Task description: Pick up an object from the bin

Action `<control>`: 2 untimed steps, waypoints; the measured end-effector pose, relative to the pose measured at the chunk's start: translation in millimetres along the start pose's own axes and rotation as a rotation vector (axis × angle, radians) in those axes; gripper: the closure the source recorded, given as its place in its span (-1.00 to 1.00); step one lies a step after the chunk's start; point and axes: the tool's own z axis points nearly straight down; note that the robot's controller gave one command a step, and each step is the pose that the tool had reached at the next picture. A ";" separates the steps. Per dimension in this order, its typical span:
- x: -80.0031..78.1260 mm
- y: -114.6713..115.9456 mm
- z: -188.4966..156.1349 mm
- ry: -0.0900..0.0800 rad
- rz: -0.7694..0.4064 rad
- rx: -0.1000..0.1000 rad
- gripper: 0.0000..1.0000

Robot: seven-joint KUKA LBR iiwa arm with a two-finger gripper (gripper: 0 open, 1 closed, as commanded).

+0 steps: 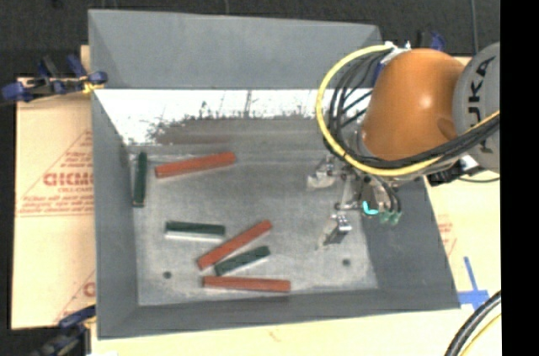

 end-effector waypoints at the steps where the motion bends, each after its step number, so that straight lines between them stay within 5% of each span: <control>1: -1.6 -0.2 -3.3 -0.007 -0.001 0.001 -1.00; 2: -21.3 32.5 50.9 -0.012 -0.081 0.002 -1.00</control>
Offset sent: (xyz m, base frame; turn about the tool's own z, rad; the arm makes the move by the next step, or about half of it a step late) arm 0.0459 0.0852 -0.1375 -0.2171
